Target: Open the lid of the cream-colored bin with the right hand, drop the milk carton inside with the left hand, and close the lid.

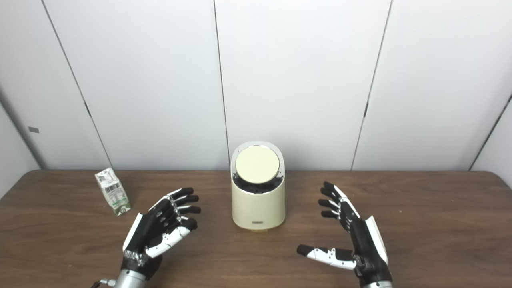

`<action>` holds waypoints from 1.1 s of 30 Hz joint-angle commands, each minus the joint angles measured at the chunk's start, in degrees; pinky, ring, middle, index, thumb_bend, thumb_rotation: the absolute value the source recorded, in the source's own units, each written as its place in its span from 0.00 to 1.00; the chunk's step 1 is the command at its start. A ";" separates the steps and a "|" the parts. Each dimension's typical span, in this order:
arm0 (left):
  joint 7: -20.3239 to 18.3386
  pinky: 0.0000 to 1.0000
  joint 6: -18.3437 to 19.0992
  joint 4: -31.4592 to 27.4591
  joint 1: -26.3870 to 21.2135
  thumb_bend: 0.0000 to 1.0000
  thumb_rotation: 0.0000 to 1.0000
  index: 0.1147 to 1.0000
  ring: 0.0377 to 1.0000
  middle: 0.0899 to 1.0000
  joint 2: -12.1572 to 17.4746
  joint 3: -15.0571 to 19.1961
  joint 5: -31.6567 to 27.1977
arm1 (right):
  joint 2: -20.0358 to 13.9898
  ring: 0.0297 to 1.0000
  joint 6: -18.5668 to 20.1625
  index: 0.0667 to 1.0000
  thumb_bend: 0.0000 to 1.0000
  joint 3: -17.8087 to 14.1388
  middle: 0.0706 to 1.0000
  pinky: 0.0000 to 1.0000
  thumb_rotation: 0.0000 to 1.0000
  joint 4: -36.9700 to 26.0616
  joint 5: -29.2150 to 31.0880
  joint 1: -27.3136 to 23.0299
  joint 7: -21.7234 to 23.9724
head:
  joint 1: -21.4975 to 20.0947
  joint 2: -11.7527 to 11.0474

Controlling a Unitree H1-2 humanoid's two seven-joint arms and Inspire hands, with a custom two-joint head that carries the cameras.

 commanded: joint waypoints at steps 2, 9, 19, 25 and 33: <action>0.17 0.50 -1.27 -1.18 -1.66 0.72 0.25 0.77 0.66 0.72 0.27 0.06 0.05 | -0.46 0.80 -1.55 0.89 0.80 0.02 0.87 0.72 0.24 -2.03 -0.17 -1.29 -0.33 | 0.02 0.05; -0.08 0.51 -1.35 -1.13 -1.72 0.73 0.26 0.78 0.66 0.72 0.36 0.06 -0.31 | -0.46 0.80 -1.54 0.89 0.79 -0.01 0.87 0.71 0.24 -2.11 -0.21 -1.31 -0.33 | 0.00 0.09; -0.37 0.51 -1.74 -0.43 -2.01 0.71 0.25 0.78 0.67 0.73 0.45 0.23 -0.89 | -0.24 0.81 -2.57 0.89 0.78 0.43 0.87 0.71 0.25 -1.01 -0.21 -1.69 -0.34 | -1.00 -0.36; -0.47 0.51 -1.81 -0.11 -2.36 0.72 0.27 0.78 0.67 0.73 0.63 0.30 -0.90 | 0.94 0.81 -1.09 0.87 0.77 1.63 0.87 0.72 0.28 -1.95 -0.29 -1.93 -0.35 | -1.07 -0.57; -0.44 0.51 -2.00 0.37 -2.56 0.72 0.25 0.78 0.67 0.73 0.52 0.14 -0.70 | 1.73 0.80 2.23 0.87 0.77 1.78 0.86 0.71 0.29 -4.29 -1.78 -4.53 -0.38 | -1.15 -0.68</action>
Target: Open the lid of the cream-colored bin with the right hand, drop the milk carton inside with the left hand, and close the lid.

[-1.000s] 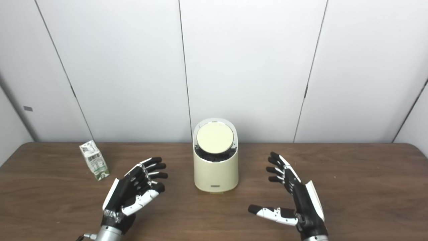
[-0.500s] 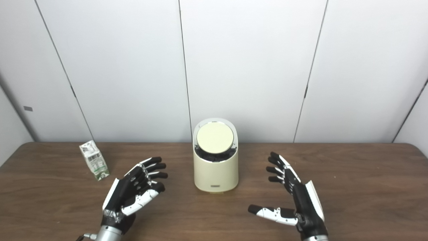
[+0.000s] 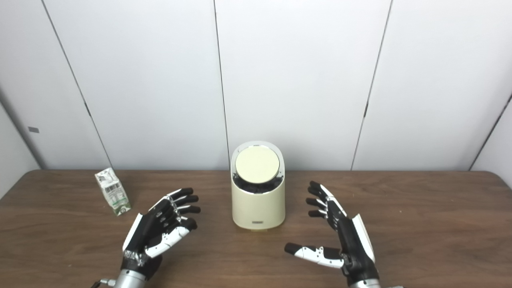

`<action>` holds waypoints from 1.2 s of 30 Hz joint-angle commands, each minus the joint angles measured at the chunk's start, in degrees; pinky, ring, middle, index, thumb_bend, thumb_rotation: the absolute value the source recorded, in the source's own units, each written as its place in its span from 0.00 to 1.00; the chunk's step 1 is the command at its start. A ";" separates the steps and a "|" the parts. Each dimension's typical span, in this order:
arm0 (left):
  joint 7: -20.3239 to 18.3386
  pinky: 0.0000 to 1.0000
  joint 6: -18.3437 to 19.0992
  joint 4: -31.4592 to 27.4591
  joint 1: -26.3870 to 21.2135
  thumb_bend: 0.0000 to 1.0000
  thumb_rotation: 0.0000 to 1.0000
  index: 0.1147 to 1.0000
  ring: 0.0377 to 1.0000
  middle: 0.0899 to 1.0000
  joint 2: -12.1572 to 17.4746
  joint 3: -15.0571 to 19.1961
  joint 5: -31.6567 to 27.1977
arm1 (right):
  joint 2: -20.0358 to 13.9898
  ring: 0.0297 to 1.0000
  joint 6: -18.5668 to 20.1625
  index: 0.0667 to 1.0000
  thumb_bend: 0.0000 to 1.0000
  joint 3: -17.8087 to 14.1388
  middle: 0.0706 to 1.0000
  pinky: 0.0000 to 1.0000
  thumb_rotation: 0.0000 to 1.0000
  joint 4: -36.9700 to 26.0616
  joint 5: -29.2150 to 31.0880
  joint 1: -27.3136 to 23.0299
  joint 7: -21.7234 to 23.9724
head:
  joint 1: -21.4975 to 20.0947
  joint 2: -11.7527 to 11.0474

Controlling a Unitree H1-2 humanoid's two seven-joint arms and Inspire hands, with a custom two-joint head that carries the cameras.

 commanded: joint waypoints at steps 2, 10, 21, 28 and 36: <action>-0.16 0.51 -1.83 -0.75 -2.35 0.72 0.25 0.77 0.67 0.73 0.21 0.03 -0.26 | -0.67 0.79 0.91 0.86 0.77 -0.40 0.86 0.71 0.29 -2.42 -1.13 -4.41 -0.40 | -0.01 -0.06; -0.12 0.51 -1.92 -0.37 -2.61 0.71 0.24 0.78 0.67 0.74 0.20 -0.14 0.08 | -1.67 0.79 11.63 0.86 0.82 -0.71 0.85 0.65 0.41 -4.65 -5.58 -9.61 0.35 | -0.28 -0.16; -0.21 0.50 -2.41 0.14 -2.83 0.72 0.24 0.78 0.67 0.73 0.01 -0.21 0.03 | -3.37 0.81 22.27 0.88 0.83 0.47 0.86 0.66 0.42 -5.48 -6.97 -15.34 2.30 | -0.36 -0.17; -0.20 0.49 -2.57 0.21 -2.84 0.71 0.24 0.78 0.66 0.73 0.00 -0.23 0.16 | -4.16 0.83 25.63 0.90 0.84 1.98 0.86 0.68 0.41 -2.92 -9.62 -20.12 2.19 | -0.35 -0.11; 0.08 0.50 -2.63 0.22 -2.75 0.71 0.24 0.77 0.66 0.72 -0.12 -0.25 0.58 | -4.19 0.82 25.74 0.91 0.81 3.52 0.88 0.64 0.39 1.01 -10.01 -24.05 2.24 | -0.28 -0.05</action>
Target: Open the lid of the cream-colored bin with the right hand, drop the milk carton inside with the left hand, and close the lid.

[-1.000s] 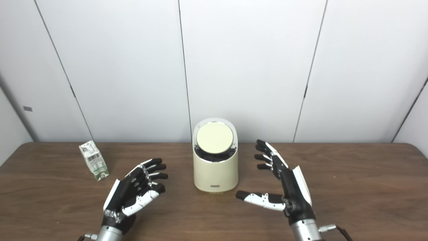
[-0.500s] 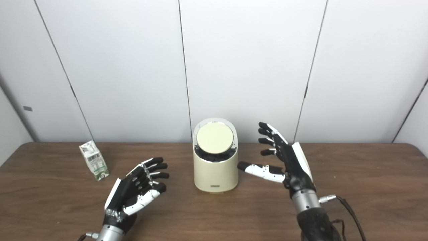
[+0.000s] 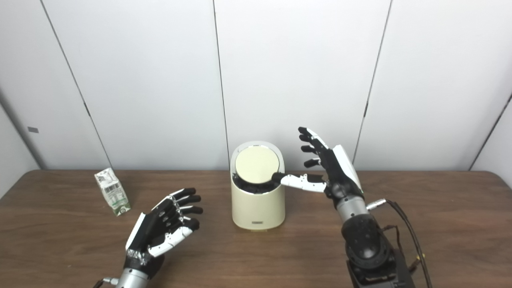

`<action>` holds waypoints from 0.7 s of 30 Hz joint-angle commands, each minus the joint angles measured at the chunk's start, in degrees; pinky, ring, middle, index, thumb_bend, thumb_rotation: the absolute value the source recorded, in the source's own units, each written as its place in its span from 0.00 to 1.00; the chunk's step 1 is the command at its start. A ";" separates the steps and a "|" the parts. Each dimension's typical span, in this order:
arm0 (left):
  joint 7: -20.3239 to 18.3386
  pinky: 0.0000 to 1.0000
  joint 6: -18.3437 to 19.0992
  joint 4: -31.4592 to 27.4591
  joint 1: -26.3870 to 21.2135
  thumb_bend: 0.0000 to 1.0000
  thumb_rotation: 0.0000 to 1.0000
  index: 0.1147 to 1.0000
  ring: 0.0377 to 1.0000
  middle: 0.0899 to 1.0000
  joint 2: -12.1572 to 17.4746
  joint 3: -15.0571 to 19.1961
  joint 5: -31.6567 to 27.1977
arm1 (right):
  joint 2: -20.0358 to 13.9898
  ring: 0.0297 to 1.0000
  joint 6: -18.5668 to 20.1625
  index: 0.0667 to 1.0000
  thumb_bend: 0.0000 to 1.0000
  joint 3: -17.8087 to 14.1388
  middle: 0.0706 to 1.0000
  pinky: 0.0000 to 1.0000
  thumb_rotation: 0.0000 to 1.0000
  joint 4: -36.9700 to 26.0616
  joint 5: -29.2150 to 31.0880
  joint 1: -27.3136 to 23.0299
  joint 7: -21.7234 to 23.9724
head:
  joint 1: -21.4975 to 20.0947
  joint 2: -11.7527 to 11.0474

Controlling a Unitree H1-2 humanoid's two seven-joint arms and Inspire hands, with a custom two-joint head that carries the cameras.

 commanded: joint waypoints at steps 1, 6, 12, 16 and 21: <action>0.13 0.50 -2.01 -0.77 -2.05 0.71 0.24 0.77 0.66 0.72 0.17 0.01 0.20 | 0.19 0.82 -2.35 0.91 0.81 -0.13 0.88 0.64 0.39 -0.31 0.36 -2.83 -0.98 | -0.12 0.39; 0.00 0.50 -2.24 -0.41 -2.10 0.71 0.24 0.78 0.66 0.73 0.32 -0.03 0.24 | 1.95 0.83 -3.34 0.89 0.80 0.23 0.87 0.65 0.33 1.74 0.78 -4.15 -2.61 | 0.02 0.25; 0.04 0.50 -2.92 0.55 -2.42 0.70 0.23 0.78 0.66 0.73 0.20 -0.04 0.37 | 2.99 0.83 -2.98 0.89 0.80 1.58 0.88 0.65 0.32 4.43 -0.60 -6.01 -3.80 | -0.18 0.00; 0.17 0.50 -2.95 0.66 -2.50 0.72 0.24 0.78 0.66 0.73 0.07 -0.17 0.62 | 2.97 0.82 -1.58 0.90 0.80 2.62 0.89 0.65 0.32 6.42 -2.08 -7.31 -4.20 | -0.06 -0.07; 0.32 0.51 -2.89 0.24 -2.47 0.70 0.23 0.78 0.67 0.73 -0.11 -0.30 1.02 | 2.61 0.85 -3.09 0.90 0.80 3.06 0.89 0.72 0.31 9.97 -2.51 -8.82 -4.77 | 0.23 0.00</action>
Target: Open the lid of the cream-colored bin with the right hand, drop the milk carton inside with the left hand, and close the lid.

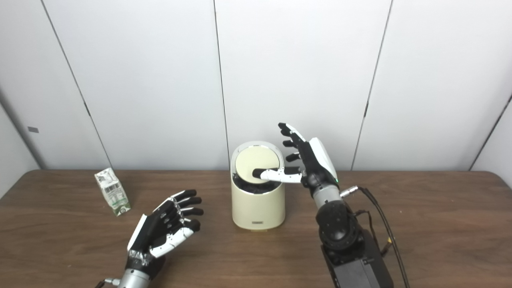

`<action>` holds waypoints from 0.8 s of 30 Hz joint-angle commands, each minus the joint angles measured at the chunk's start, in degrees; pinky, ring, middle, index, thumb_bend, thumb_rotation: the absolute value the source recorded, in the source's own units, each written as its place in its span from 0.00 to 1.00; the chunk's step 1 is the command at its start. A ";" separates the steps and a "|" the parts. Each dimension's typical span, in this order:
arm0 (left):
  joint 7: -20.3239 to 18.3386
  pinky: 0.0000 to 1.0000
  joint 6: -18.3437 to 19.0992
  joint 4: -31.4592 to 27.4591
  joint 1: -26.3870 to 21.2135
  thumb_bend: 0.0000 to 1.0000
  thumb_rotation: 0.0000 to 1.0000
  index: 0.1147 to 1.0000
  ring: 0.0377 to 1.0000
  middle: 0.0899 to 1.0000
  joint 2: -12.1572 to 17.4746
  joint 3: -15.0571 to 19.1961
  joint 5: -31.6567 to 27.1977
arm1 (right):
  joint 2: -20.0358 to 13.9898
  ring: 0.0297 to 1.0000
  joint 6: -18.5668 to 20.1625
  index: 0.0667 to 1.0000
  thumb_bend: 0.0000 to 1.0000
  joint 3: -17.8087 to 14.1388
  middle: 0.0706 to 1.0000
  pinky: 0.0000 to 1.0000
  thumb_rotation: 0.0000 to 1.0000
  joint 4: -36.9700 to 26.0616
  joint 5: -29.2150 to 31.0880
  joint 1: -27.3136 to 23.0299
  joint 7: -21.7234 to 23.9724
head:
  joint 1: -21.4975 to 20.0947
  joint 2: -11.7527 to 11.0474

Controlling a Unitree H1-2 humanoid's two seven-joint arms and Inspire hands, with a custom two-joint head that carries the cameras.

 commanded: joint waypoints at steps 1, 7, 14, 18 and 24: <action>0.10 0.51 -2.50 -1.50 -2.06 0.69 0.23 0.79 0.67 0.73 -0.07 -0.01 -0.28 | -0.29 0.85 -2.48 0.89 0.80 0.10 0.88 0.73 0.31 -0.40 -0.76 -3.38 -1.35 | 0.06 0.08; 0.15 0.51 -2.39 -1.47 -2.13 0.69 0.23 0.78 0.66 0.73 -0.13 0.08 -0.23 | -0.11 0.87 -1.84 0.89 0.81 0.58 0.89 0.76 0.32 1.20 -1.86 -4.64 -1.89 | 0.06 -0.05; 0.12 0.50 -1.89 -2.06 -1.96 0.69 0.22 0.78 0.66 0.72 -0.44 -0.03 -0.36 | -0.78 0.86 -1.70 0.89 0.82 0.92 0.89 0.74 0.33 3.32 -3.09 -6.31 -2.35 | 0.15 0.11; 0.00 0.50 -1.74 -2.17 -1.95 0.69 0.21 0.78 0.66 0.73 -0.50 -0.01 -0.47 | -1.23 0.85 -1.98 0.89 0.82 0.97 0.88 0.71 0.31 4.34 -3.28 -6.91 -2.60 | 0.15 0.11; -0.26 0.51 -1.91 -2.45 -1.80 0.69 0.22 0.78 0.67 0.73 -0.47 -0.22 -0.34 | -2.26 0.85 -0.53 0.89 0.82 2.74 0.89 0.71 0.31 3.78 -6.26 -7.41 -2.16 | 0.16 0.54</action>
